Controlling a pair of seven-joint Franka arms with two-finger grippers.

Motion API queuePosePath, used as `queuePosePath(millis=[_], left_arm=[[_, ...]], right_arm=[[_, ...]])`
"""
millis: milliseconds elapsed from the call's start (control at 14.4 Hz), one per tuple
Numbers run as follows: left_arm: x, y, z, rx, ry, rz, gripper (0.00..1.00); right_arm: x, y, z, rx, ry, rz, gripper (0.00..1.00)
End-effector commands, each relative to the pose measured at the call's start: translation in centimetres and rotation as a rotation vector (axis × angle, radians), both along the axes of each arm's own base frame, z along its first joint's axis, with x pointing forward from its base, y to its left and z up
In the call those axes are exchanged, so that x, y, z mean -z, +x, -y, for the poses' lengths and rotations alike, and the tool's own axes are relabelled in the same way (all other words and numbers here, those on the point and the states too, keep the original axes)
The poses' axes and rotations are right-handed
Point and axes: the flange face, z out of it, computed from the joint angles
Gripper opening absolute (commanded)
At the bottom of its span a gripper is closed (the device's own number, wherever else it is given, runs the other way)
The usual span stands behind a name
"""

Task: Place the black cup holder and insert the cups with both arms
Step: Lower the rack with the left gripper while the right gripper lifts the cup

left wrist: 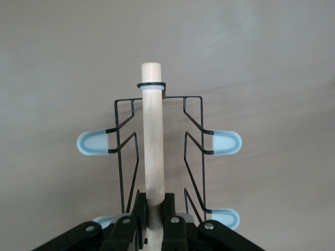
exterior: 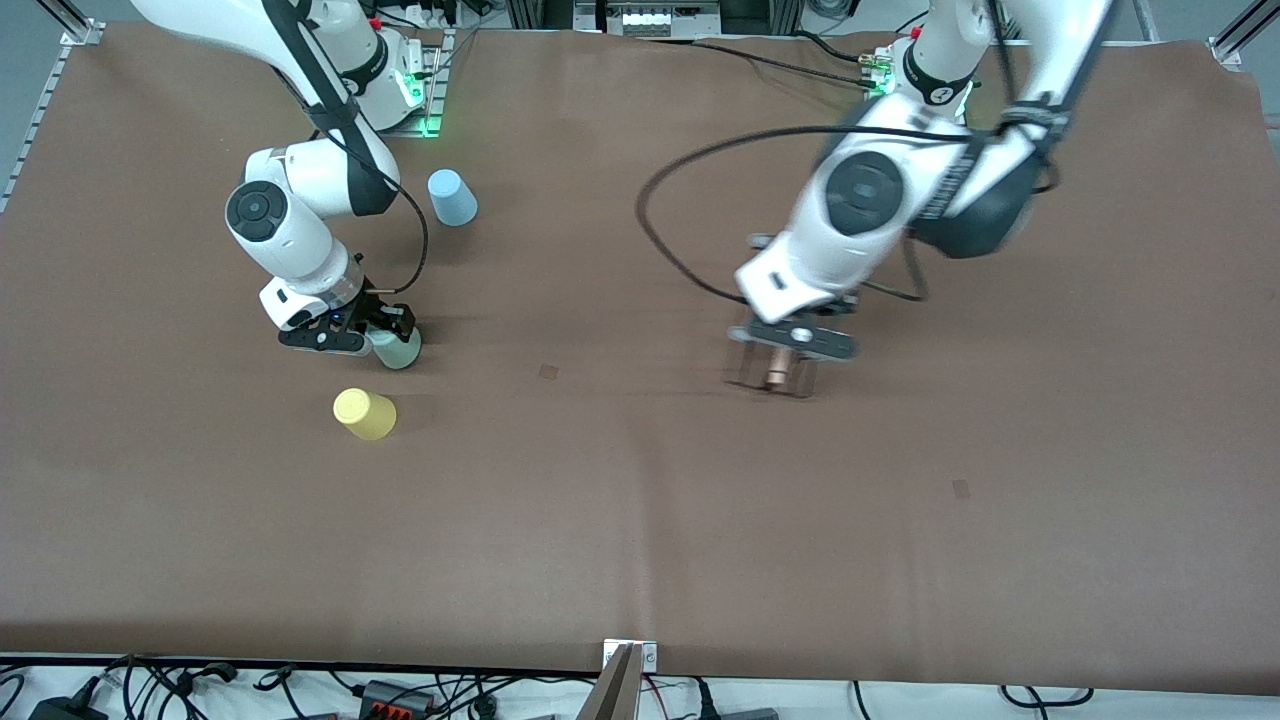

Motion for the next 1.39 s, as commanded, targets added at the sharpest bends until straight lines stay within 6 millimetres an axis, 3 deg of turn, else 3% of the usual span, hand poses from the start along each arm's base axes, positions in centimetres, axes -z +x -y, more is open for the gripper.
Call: queuePosePath(millis=[0, 279, 488, 1045, 1115, 1184, 1254, 1324], left_arm=[[-0.5, 0.4, 3.6, -0.059, -0.064, 0.075, 0.04], [2.3, -2.2, 9.6, -0.133, -0.106, 0.126, 0.03], [4.5, -3.9, 12.5, -0.190, -0.052, 0.209, 0.03], [6.2, -4.2, 13.3, -0.238, -0.046, 0.202, 0.05], [6.2, -4.2, 13.2, -0.234, -0.043, 0.208, 0.18], [6.1, -4.1, 13.2, -0.222, -0.042, 0.212, 0.46], [6.2, -3.9, 13.0, -0.217, -0.038, 0.217, 0.91], [5.7, -3.9, 13.0, -0.193, -0.034, 0.231, 1.00]], right_arm=[[-4.9, 0.1, 0.5, -0.024, -0.007, -0.005, 0.12], [-11.6, 0.2, 1.5, -0.056, -0.019, -0.041, 0.12], [-16.8, 1.7, 0.9, -0.055, -0.033, -0.129, 0.12], [-16.9, 2.2, 0.3, -0.056, -0.033, -0.140, 0.12], [-16.9, 2.2, 0.3, -0.051, -0.032, -0.140, 0.12], [-17.1, 2.3, 0.2, -0.046, -0.031, -0.136, 0.12], [-17.1, 2.3, 0.0, -0.048, -0.029, -0.139, 0.12], [-17.1, 2.3, -0.2, -0.051, -0.030, -0.139, 0.12]])
